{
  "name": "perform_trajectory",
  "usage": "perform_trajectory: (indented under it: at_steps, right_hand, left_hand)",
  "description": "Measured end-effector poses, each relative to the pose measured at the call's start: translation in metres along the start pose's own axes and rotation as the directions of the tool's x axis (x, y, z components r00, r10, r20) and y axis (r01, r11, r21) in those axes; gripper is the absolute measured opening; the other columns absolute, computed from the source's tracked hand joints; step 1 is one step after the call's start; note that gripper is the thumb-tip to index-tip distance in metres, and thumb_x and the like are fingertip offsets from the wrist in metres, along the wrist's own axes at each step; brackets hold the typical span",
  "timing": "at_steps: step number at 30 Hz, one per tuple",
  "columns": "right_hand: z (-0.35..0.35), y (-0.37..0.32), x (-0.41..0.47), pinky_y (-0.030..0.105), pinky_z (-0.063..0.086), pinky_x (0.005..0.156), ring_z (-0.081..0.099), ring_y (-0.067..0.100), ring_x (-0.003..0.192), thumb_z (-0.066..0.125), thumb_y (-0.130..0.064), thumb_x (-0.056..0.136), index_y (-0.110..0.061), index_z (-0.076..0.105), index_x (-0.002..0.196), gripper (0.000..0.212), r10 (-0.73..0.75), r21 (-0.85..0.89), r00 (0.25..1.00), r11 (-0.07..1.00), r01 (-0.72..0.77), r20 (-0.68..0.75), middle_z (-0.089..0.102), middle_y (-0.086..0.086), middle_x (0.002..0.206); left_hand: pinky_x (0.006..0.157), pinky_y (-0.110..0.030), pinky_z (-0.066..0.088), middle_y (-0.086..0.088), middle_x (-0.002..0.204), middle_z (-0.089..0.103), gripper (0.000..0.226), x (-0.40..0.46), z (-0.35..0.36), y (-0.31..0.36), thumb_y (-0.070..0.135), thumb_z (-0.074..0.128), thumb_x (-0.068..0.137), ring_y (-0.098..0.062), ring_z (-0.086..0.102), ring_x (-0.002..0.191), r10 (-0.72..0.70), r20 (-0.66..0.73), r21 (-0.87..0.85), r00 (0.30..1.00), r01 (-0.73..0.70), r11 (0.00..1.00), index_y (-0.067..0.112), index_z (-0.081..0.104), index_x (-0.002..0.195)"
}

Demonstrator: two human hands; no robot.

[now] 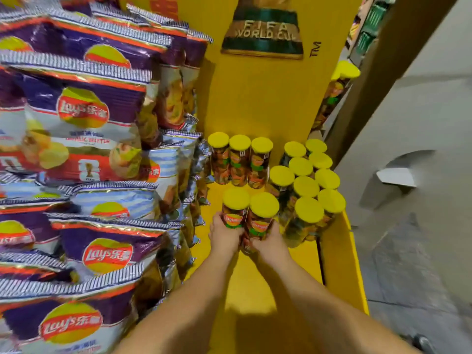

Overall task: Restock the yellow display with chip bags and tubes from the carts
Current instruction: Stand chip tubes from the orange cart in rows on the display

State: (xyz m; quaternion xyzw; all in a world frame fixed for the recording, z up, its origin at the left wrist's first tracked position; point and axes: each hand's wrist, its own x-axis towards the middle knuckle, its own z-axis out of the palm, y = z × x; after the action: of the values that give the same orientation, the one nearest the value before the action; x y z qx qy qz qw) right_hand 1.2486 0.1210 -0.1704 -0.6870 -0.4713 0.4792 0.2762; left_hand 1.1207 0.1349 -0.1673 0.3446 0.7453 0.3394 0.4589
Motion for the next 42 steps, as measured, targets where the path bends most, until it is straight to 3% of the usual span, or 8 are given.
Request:
perform_trajectory:
  at_steps: [5, 10, 19, 22, 25, 33, 38, 42]
  right_hand:
    - [0.026, -0.005, 0.053, 0.029, 0.04, 0.089, 0.052, 0.028, 0.125, 0.075, -0.016, 0.078, -0.015, 0.031, 0.144, 0.079, -0.058, -0.071, 0.998, 0.996, 0.057, -0.019, 0.053, 0.007, 0.137]
    - [0.039, -0.019, 0.096, 0.023, 0.035, 0.084, 0.051, 0.028, 0.125, 0.071, -0.01, 0.084, -0.013, 0.034, 0.141, 0.068, -0.079, -0.076, 0.996, 0.994, 0.076, -0.037, 0.054, 0.008, 0.137]
    - [0.057, -0.04, 0.162, 0.036, 0.041, 0.1, 0.041, 0.031, 0.133, 0.068, -0.028, 0.089, -0.023, 0.015, 0.154, 0.085, -0.09, -0.166, 0.995, 0.983, 0.08, -0.052, 0.034, 0.012, 0.149]
    - [0.059, -0.045, 0.171, 0.037, 0.04, 0.102, 0.039, 0.031, 0.135, 0.067, -0.028, 0.09, -0.023, 0.013, 0.155, 0.085, -0.09, -0.174, 0.994, 0.982, 0.077, -0.068, 0.029, 0.012, 0.153]
    - [0.062, -0.048, 0.175, 0.038, 0.042, 0.101, 0.041, 0.033, 0.134, 0.068, -0.029, 0.09, -0.025, 0.014, 0.154, 0.084, -0.069, -0.165, 0.994, 0.985, 0.053, -0.089, 0.028, 0.013, 0.153]
    - [0.069, -0.051, 0.184, 0.042, 0.043, 0.1, 0.044, 0.036, 0.13, 0.071, -0.026, 0.086, -0.024, 0.015, 0.153, 0.087, -0.042, -0.138, 0.995, 0.99, 0.029, -0.092, 0.029, 0.013, 0.15]
    - [0.068, -0.049, 0.16, 0.042, 0.042, 0.105, 0.045, 0.028, 0.133, 0.073, -0.023, 0.083, -0.026, 0.012, 0.153, 0.093, -0.025, 0.039, 0.999, 0.999, 0.026, -0.026, 0.035, 0.007, 0.153]
    - [0.053, -0.049, 0.115, 0.03, 0.046, 0.083, 0.056, 0.026, 0.117, 0.063, -0.021, 0.091, -0.019, 0.026, 0.149, 0.069, 0.057, 0.081, 0.997, 0.995, -0.062, 0.052, 0.05, 0.004, 0.136]
  left_hand:
    - [0.093, -0.056, 0.048, -0.009, 0.124, 0.054, 0.077, 0.08, 0.017, -0.026, 0.029, 0.07, 0.057, -0.036, 0.052, 0.115, 0.02, -0.086, -0.01, 0.996, -0.021, 1.0, 0.039, 0.037, 0.126]
    - [0.093, -0.043, 0.046, -0.008, 0.129, 0.048, 0.074, 0.091, 0.007, 0.026, 0.009, 0.073, 0.074, -0.031, 0.051, 0.114, 0.059, -0.15, 0.011, 0.987, -0.058, 0.998, 0.02, 0.04, 0.139]
    - [0.088, -0.034, 0.037, -0.015, 0.137, 0.038, 0.079, 0.139, 0.009, 0.045, 0.026, 0.071, 0.087, -0.036, 0.048, 0.119, 0.01, -0.236, 0.029, 0.972, -0.003, 1.0, 0.023, 0.024, 0.151]
    - [0.085, -0.041, 0.044, -0.014, 0.132, 0.049, 0.078, 0.142, 0.009, 0.045, 0.041, 0.068, 0.087, -0.037, 0.055, 0.112, 0.019, -0.265, 0.121, 0.964, 0.014, 0.993, 0.025, 0.023, 0.149]
    - [0.075, -0.041, 0.046, -0.013, 0.12, 0.063, 0.07, 0.144, 0.01, 0.05, 0.039, 0.068, 0.089, -0.035, 0.061, 0.106, 0.042, -0.282, 0.151, 0.959, 0.001, 0.989, 0.02, 0.029, 0.143]
    - [0.069, -0.036, 0.036, -0.016, 0.121, 0.061, 0.053, 0.146, 0.012, 0.055, 0.019, 0.052, 0.097, -0.036, 0.059, 0.102, 0.004, -0.244, 0.103, 0.97, 0.022, 0.994, 0.016, 0.029, 0.144]
    - [0.073, -0.03, 0.033, -0.016, 0.132, 0.056, 0.059, 0.116, 0.013, 0.052, 0.014, 0.049, 0.095, -0.034, 0.056, 0.112, -0.055, -0.199, 0.005, 0.978, 0.057, 0.998, 0.012, 0.027, 0.149]
    - [0.072, -0.028, 0.037, -0.013, 0.124, 0.06, 0.053, 0.072, 0.016, 0.044, 0.009, 0.049, 0.093, -0.031, 0.059, 0.108, -0.086, -0.091, -0.054, 0.992, 0.081, 0.995, 0.014, 0.038, 0.145]
